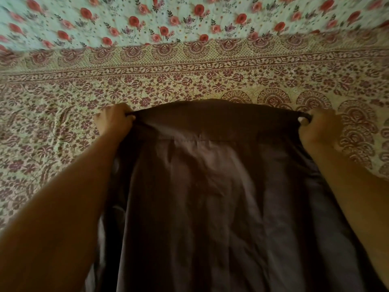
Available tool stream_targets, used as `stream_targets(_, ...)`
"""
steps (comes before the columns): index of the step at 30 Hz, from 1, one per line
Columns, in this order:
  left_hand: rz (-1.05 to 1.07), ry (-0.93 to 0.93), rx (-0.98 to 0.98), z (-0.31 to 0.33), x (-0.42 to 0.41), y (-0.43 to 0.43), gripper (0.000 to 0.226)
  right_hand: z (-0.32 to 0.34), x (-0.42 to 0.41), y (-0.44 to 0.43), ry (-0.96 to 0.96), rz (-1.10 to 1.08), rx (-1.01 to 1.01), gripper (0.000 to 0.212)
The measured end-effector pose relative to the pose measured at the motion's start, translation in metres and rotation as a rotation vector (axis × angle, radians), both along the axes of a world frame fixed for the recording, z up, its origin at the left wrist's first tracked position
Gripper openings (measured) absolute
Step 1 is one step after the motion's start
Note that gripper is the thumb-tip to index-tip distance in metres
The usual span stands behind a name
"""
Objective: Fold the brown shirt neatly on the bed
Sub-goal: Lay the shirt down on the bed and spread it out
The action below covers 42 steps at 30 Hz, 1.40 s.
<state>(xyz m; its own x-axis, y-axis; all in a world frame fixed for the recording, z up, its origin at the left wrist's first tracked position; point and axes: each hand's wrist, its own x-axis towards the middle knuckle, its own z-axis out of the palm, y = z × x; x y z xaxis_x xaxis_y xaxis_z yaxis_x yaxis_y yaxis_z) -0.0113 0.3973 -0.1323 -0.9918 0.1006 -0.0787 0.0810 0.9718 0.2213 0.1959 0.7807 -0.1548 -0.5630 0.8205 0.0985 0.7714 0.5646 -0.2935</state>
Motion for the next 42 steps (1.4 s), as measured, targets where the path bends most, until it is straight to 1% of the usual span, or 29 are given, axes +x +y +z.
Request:
stream_targets(1, 0.006, 0.045, -0.044, -0.002, 0.006, 0.006, 0.032, -0.001, 0.001, -0.007, -0.002, -0.014, 0.050, 0.033)
stream_targets(3, 0.016, 0.132, -0.034, -0.003, 0.028, 0.017, 0.038, 0.000, 0.009, -0.025, 0.033, -0.017, 0.080, 0.045)
stream_targets(5, -0.023, 0.179, 0.011, -0.003, 0.061, 0.022, 0.032, -0.003, 0.027, -0.050, 0.055, 0.080, 0.121, 0.044)
stream_targets(6, -0.066, 0.164, 0.033, -0.004, 0.081, 0.022, 0.029, -0.005, 0.041, -0.064, 0.047, 0.154, 0.124, 0.042)
stream_targets(8, -0.190, 0.060, 0.036, -0.006, 0.124, 0.016, 0.029, -0.007, 0.073, -0.093, -0.032, 0.286, 0.043, 0.047)
stream_targets(10, -0.279, -0.088, -0.040, -0.007, 0.167, 0.003, 0.038, -0.009, 0.115, -0.120, -0.189, 0.377, -0.073, 0.053)
stream_targets(11, -0.289, -0.155, -0.083, -0.006, 0.188, -0.008, 0.044, -0.007, 0.141, -0.132, -0.261, 0.403, -0.105, 0.053)
stream_targets(13, -0.284, -0.251, -0.132, 0.000, 0.230, -0.030, 0.051, 0.000, 0.190, -0.155, -0.321, 0.414, -0.142, 0.052)
stream_targets(17, -0.277, -0.375, -0.189, 0.018, 0.318, -0.072, 0.052, 0.014, 0.280, -0.199, -0.423, 0.413, -0.250, 0.053)
stream_targets(19, -0.270, -0.415, -0.196, 0.025, 0.366, -0.091, 0.053, 0.022, 0.321, -0.221, -0.425, 0.401, -0.291, 0.054)
stream_targets(22, -0.244, -0.456, -0.182, 0.031, 0.428, -0.119, 0.054, 0.031, 0.375, -0.247, -0.401, 0.342, -0.354, 0.053)
stream_targets(24, -0.222, -0.522, -0.163, 0.034, 0.462, -0.137, 0.054, 0.035, 0.406, -0.261, -0.380, 0.262, -0.381, 0.051)
stream_targets(26, -0.195, -0.572, -0.115, 0.034, 0.487, -0.151, 0.052, 0.036, 0.430, -0.269, -0.408, 0.237, -0.381, 0.050)
stream_targets(28, -0.172, -0.563, -0.073, 0.034, 0.508, -0.162, 0.047, 0.035, 0.447, -0.276, -0.425, 0.226, -0.370, 0.053)
stream_targets(30, -0.115, -0.487, 0.000, 0.036, 0.523, -0.170, 0.038, 0.036, 0.457, -0.282, -0.402, 0.114, -0.373, 0.055)
stream_targets(31, -0.061, -0.432, 0.060, 0.038, 0.529, -0.174, 0.035, 0.037, 0.460, -0.285, -0.381, 0.023, -0.379, 0.057)
stream_targets(33, 0.125, -0.357, 0.172, 0.039, 0.537, -0.181, 0.035, 0.038, 0.466, -0.290, -0.307, -0.170, -0.428, 0.069)
stream_targets(34, 0.220, -0.353, 0.204, 0.039, 0.537, -0.185, 0.038, 0.038, 0.469, -0.291, -0.259, -0.237, -0.464, 0.075)
stream_targets(36, 0.310, -0.438, 0.196, 0.036, 0.537, -0.191, 0.051, 0.039, 0.474, -0.289, -0.213, -0.284, -0.503, 0.079)
stream_targets(37, 0.320, -0.495, 0.185, 0.037, 0.536, -0.193, 0.058, 0.040, 0.476, -0.288, -0.216, -0.295, -0.512, 0.075)
stream_targets(39, 0.377, -0.559, 0.242, 0.033, 0.532, -0.196, 0.062, 0.047, 0.476, -0.286, -0.182, -0.342, -0.553, 0.057)
stream_targets(40, 0.431, -0.595, 0.301, 0.031, 0.529, -0.196, 0.060, 0.050, 0.475, -0.285, -0.123, -0.360, -0.600, 0.049)
stream_targets(42, 0.495, -0.678, 0.419, 0.026, 0.526, -0.197, 0.046, 0.059, 0.475, -0.286, 0.053, -0.384, -0.730, 0.039)
